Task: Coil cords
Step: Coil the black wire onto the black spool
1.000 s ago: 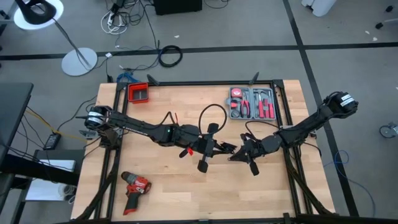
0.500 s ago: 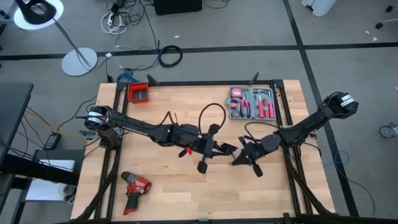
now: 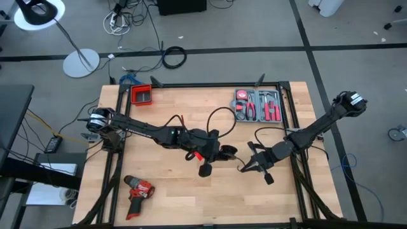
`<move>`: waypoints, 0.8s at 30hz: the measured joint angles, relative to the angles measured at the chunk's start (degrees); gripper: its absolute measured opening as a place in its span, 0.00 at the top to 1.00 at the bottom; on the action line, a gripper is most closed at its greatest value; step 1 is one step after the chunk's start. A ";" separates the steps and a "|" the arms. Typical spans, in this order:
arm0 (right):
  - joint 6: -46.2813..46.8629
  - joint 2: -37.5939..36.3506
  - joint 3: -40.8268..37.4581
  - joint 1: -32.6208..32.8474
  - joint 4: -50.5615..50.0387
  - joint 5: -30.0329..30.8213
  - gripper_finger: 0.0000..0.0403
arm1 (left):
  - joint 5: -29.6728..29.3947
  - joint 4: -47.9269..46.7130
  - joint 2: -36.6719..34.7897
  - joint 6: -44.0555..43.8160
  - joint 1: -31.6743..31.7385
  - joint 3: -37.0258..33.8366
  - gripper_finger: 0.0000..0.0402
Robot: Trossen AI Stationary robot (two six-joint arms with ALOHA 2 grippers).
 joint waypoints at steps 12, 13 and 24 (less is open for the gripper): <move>-10.20 -1.32 12.91 -3.67 -16.24 -0.90 0.99 | 7.37 -6.42 0.00 -13.85 0.27 0.00 1.00; -10.46 -1.32 13.72 -3.77 -17.43 -0.96 0.99 | 7.69 -6.89 0.00 -14.57 0.36 0.00 1.00; -3.59 -1.30 18.43 -2.86 -29.63 -7.33 0.99 | 8.99 -7.03 0.35 -14.46 1.32 0.02 1.00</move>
